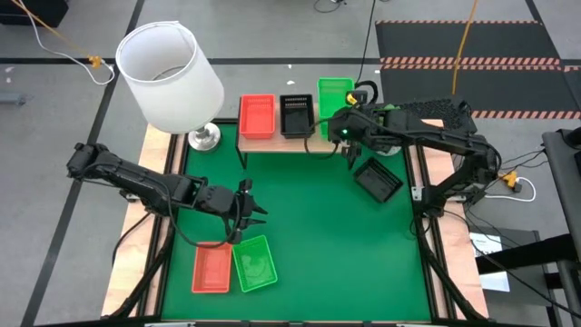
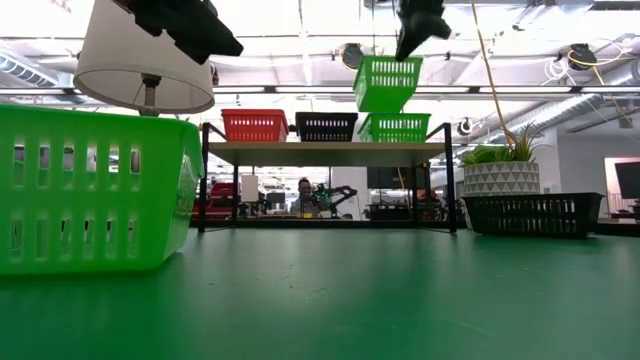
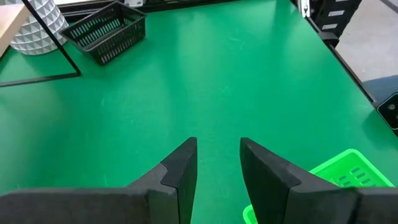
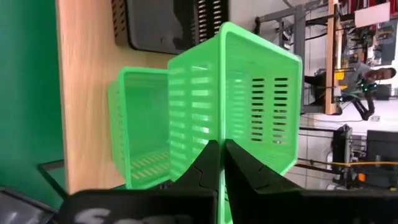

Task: Stack baskets on shelf by color
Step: Stack the right green basket into the green basket on the shelf, then stack the black basket into the black basket on the shelf

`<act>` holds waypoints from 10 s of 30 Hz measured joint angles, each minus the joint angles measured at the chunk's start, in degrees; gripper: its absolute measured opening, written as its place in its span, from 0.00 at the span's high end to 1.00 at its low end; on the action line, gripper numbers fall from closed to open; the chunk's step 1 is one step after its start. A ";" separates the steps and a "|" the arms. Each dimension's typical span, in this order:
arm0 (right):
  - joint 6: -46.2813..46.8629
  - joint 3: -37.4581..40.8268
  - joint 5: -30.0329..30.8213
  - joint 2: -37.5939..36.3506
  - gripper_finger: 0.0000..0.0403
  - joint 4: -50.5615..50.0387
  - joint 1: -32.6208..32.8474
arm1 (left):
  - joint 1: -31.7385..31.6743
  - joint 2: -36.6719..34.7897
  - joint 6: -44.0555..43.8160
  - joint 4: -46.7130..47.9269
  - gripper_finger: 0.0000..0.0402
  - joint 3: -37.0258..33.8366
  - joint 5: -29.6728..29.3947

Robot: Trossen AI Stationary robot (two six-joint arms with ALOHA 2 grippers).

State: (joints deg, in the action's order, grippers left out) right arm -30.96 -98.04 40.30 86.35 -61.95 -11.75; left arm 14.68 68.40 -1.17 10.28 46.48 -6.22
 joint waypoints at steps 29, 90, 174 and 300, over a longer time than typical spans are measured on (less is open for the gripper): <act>-1.24 9.83 -6.17 0.04 0.98 7.66 -6.18 | 0.00 0.00 -0.26 0.14 0.69 0.00 0.02; 45.14 16.74 -4.58 -11.21 0.59 -2.72 32.47 | 0.13 -0.09 -0.41 -2.49 0.69 0.04 0.04; 41.42 54.44 -40.88 -14.18 1.00 9.40 28.92 | 0.15 -0.24 -1.92 -2.87 0.69 0.07 0.21; 57.62 35.88 -23.87 -7.10 0.98 31.54 44.52 | 12.09 37.68 9.88 -7.82 0.60 39.40 -7.40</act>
State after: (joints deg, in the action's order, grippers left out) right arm 26.66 -62.16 16.43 79.25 -30.41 32.77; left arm 26.76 106.08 8.71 2.46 85.88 -13.61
